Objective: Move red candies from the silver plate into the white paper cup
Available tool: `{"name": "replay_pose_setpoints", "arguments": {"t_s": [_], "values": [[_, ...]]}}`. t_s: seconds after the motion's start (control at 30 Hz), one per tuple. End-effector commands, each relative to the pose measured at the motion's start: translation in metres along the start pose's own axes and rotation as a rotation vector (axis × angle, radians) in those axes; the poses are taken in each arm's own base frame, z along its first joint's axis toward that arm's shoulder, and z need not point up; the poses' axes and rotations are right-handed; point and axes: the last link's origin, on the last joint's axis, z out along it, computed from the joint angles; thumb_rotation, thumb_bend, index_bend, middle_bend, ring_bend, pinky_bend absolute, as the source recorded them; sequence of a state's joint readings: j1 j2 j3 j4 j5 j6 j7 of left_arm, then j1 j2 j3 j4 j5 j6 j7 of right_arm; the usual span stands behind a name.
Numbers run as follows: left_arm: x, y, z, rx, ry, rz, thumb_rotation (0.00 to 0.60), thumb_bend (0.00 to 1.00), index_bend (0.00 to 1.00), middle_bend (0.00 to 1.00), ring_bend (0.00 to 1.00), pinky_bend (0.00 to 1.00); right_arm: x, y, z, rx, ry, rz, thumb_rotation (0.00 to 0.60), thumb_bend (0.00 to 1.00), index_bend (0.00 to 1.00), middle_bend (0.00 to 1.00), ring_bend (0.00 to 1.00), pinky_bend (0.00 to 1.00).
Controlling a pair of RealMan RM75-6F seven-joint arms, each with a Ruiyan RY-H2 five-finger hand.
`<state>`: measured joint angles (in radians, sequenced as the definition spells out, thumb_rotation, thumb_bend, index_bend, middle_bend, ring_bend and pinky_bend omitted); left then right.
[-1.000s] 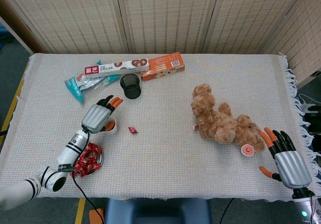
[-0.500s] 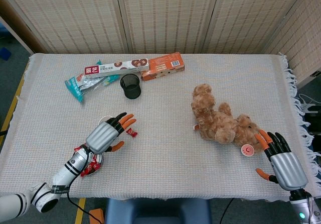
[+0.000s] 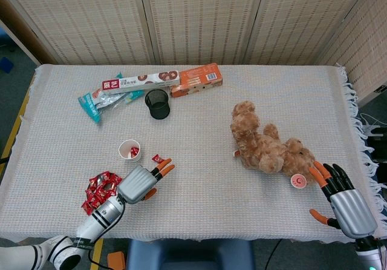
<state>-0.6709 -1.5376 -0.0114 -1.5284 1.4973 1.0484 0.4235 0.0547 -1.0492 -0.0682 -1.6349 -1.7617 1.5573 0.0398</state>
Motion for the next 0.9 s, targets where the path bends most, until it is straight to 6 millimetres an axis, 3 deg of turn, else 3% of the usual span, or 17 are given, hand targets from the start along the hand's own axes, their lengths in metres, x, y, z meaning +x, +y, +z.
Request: {"name": "replay_pose_setpoints", "arguments": {"t_s": [0.03,0.4,0.73,0.9], "values": [[-0.028,-0.003,0.024,0.064,-0.078,0.064,0.600,0.36,0.00,0.02,0.82,1.00,0.000,0.001,-0.002,0.004,-0.011,-0.002,0.600,0.06,0.00,0.00,0.00,0.00],[-0.051,-0.009,0.054,0.126,-0.053,0.152,0.600,0.38,0.01,0.07,0.86,1.00,-0.005,0.001,0.002,0.001,-0.049,-0.007,0.600,0.06,0.00,0.00,0.00,0.00],[-0.051,-0.017,0.066,0.160,-0.008,0.131,0.600,0.39,0.22,0.28,0.90,1.00,-0.006,0.004,0.005,-0.014,-0.066,-0.012,0.600,0.06,0.00,0.00,0.00,0.00],[-0.040,-0.016,0.058,0.138,-0.002,0.086,0.600,0.41,0.26,0.30,0.90,1.00,-0.007,0.005,0.008,-0.028,-0.066,-0.018,0.600,0.06,0.00,0.00,0.00,0.00]]}}
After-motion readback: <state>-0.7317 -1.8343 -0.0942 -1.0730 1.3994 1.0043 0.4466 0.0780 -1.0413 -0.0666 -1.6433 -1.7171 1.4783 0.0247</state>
